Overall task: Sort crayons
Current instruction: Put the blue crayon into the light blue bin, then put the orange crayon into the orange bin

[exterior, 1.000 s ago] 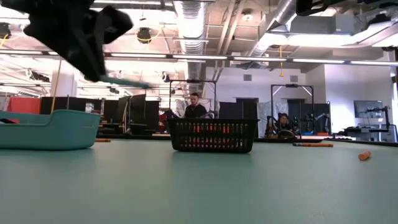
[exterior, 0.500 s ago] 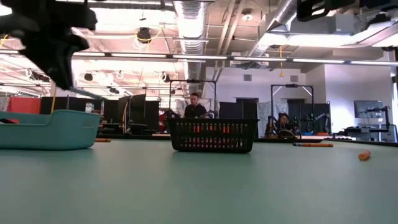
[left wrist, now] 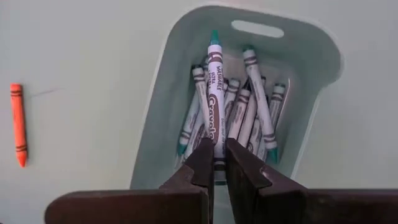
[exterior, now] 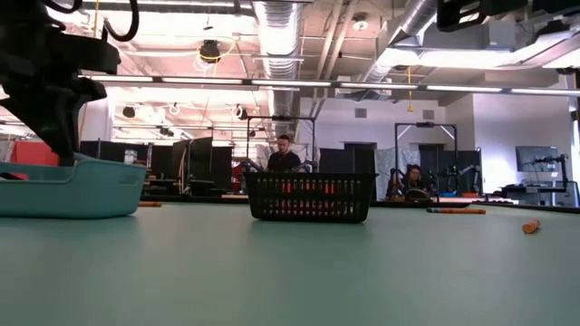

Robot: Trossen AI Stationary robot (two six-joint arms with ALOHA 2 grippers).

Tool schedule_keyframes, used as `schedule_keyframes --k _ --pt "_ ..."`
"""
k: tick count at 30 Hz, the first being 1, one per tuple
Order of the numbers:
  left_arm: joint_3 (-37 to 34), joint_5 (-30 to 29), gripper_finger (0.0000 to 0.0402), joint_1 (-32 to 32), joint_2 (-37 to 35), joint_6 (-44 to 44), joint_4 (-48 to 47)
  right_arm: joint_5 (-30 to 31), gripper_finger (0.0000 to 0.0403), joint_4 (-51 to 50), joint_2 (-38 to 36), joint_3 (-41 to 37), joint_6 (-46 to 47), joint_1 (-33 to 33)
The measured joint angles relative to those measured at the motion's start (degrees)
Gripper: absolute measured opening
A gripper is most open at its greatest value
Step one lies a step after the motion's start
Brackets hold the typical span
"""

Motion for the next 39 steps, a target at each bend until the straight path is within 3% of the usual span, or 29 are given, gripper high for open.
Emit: schedule_keyframes --k 4,14,20,23,27,29,33,39 --pt "0.00 0.02 0.0033 -0.02 0.03 -0.20 0.33 0.01 0.0091 0.02 0.00 0.00 -0.02 -0.01" --pt "0.06 0.16 0.0139 0.00 0.03 -4.91 0.41 0.27 0.0091 -0.04 0.00 0.00 2.12 -0.01" --pt "1.94 1.54 0.0158 -0.49 -0.20 -8.49 3.22 9.01 0.0091 -7.09 -0.05 0.00 11.81 0.35" --pt "2.12 -0.95 0.0156 -1.85 -0.84 -2.37 12.16 12.77 0.0091 -18.43 -3.01 0.16 23.73 0.30" --pt "2.10 -3.72 0.0151 -4.53 -0.95 13.18 27.47 9.16 0.0091 -46.51 -9.35 3.62 41.82 -1.25" --pt "2.10 -3.80 0.0148 -5.50 -0.95 21.49 34.13 7.02 0.0091 -59.50 -11.69 5.87 44.63 -2.25" --pt "2.08 -3.61 0.0144 -5.94 -3.37 33.36 41.55 1.34 0.0091 -74.38 -15.50 9.03 36.52 -4.34" --pt "1.12 -1.49 0.0135 -4.51 -13.00 40.21 43.00 -9.80 0.0091 -81.24 -17.71 11.51 20.81 -8.66"
